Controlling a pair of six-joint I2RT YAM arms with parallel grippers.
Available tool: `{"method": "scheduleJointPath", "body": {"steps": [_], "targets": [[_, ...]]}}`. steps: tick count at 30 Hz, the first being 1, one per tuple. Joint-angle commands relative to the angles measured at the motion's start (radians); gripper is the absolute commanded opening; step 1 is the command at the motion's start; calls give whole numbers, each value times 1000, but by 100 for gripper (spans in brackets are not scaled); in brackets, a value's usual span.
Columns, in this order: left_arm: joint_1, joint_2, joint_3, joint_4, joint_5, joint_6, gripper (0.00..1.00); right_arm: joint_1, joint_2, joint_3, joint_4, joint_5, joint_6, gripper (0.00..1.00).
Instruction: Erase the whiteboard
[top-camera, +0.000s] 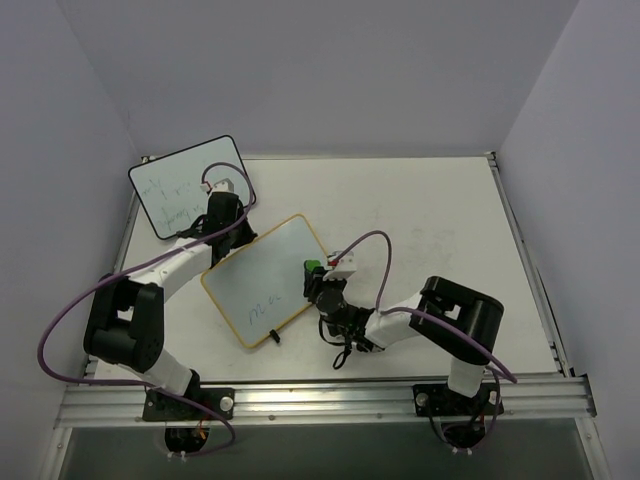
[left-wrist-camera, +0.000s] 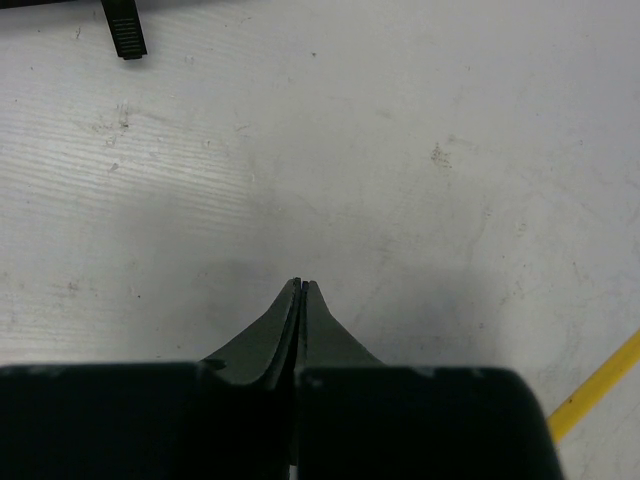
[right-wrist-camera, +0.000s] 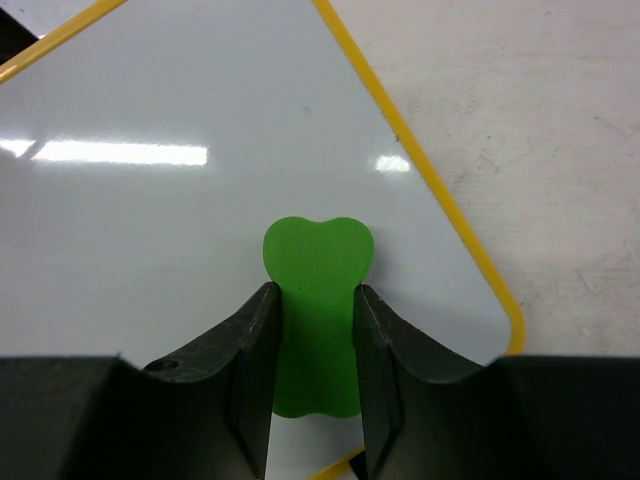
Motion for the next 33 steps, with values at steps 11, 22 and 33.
{"method": "scheduleJointPath", "body": {"steps": [11,22,33], "targets": [[-23,4,-20,-72,23,24,2,21,71,-55,-92,-52,177,6],[-23,14,-17,-71,22,26,2,-48,45,-78,-86,-46,184,5],[-23,26,-29,-54,30,23,2,120,142,124,-174,-22,-6,4]]}}
